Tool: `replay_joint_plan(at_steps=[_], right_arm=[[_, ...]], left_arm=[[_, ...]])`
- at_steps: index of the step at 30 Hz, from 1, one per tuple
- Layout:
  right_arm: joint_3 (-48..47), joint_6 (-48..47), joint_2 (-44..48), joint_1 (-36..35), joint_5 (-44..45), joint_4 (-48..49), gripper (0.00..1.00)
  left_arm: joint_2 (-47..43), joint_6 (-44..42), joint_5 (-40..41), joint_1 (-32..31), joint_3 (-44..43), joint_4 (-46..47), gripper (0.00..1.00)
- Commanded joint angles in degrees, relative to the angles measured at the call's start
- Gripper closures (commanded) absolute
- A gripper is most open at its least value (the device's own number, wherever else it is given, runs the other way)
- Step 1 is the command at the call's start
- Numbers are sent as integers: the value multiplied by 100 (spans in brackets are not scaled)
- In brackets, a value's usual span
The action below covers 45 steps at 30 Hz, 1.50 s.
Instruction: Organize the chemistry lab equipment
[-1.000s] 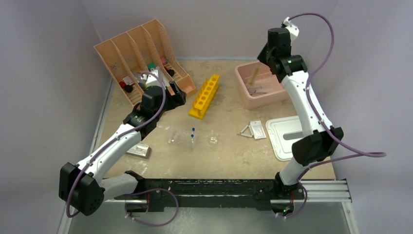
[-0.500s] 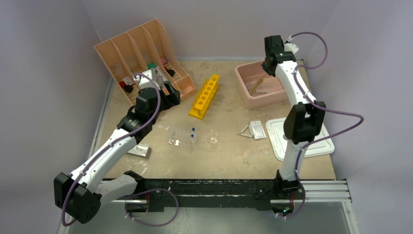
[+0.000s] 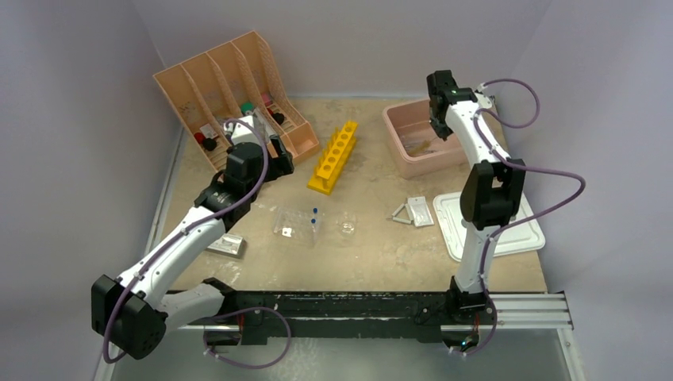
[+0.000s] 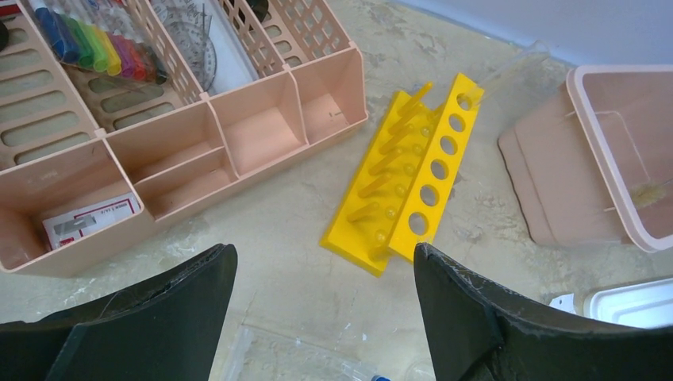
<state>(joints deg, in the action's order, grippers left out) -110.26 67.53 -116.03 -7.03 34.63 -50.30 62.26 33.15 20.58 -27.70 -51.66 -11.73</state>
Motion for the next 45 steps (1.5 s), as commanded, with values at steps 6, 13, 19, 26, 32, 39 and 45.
replay_joint_plan(at_steps=[6, 13, 19, 26, 32, 39, 45], right_arm=[[106, 987, -417, 340, 75, -383, 100], [130, 1046, -558, 540, -152, -319, 91], [164, 623, -365, 536, -16, 159, 66], [152, -237, 143, 527, 366, 874, 54], [343, -1614, 723, 518, 207, 1585, 53], [769, -3220, 1595, 518, -1085, 1979, 50], [1385, -4495, 2478, 518, -2624, 1865, 48]], left_arm=[[201, -210, 96, 46, -338, 39, 19], [311, -239, 134, 46, -423, 9, 19], [432, -168, 39, 46, -531, 33, 19], [589, -160, -160, 50, -644, 142, 19], [577, -144, -291, 47, -641, 221, 19], [539, -465, -123, 46, -825, 162, 19], [638, -537, -527, 46, -937, 264, 19]])
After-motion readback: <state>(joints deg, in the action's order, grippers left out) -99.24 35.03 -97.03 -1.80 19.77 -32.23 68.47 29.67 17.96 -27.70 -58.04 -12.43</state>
